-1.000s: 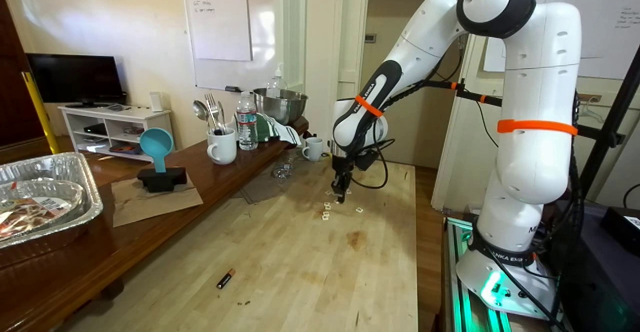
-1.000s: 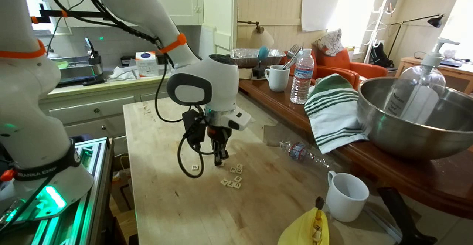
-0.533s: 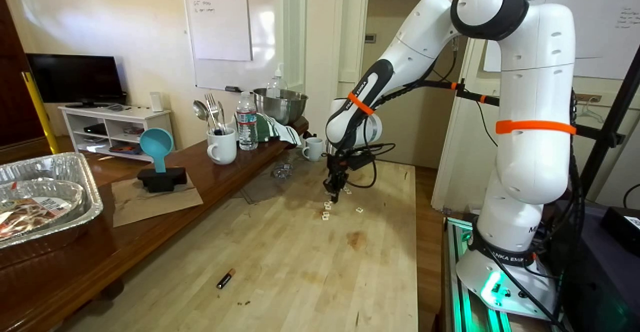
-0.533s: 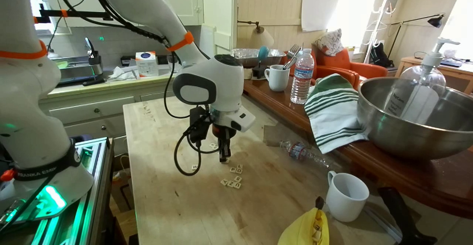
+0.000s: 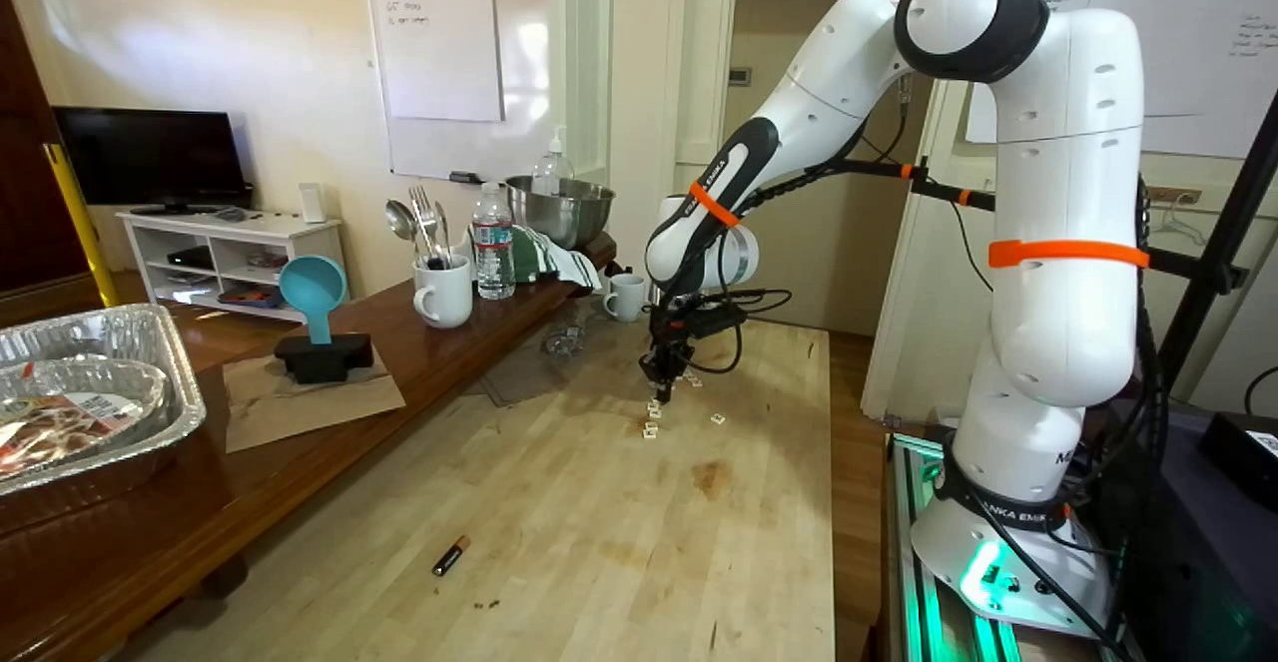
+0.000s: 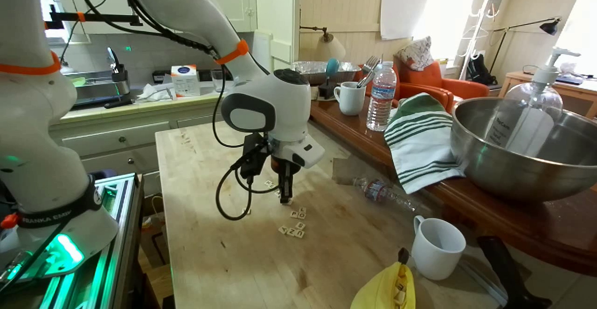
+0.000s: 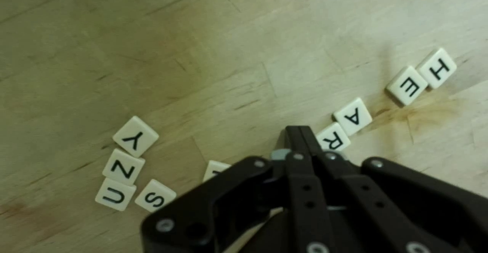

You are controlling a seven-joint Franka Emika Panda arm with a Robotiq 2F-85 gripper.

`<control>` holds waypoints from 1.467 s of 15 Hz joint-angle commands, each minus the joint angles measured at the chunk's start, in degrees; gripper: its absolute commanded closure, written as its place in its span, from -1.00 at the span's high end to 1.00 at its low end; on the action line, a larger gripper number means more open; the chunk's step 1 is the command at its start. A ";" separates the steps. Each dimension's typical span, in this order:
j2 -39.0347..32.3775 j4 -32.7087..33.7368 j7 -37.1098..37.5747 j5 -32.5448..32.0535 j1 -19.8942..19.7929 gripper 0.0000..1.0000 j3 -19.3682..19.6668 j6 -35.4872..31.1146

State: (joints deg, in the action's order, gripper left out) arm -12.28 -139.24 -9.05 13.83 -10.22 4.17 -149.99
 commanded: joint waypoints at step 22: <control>1.99 -2.18 -14.70 -16.83 -0.08 -1.00 0.88 -8.23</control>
State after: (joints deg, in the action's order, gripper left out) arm -9.57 -140.21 -21.09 -1.16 -10.26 4.94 -154.07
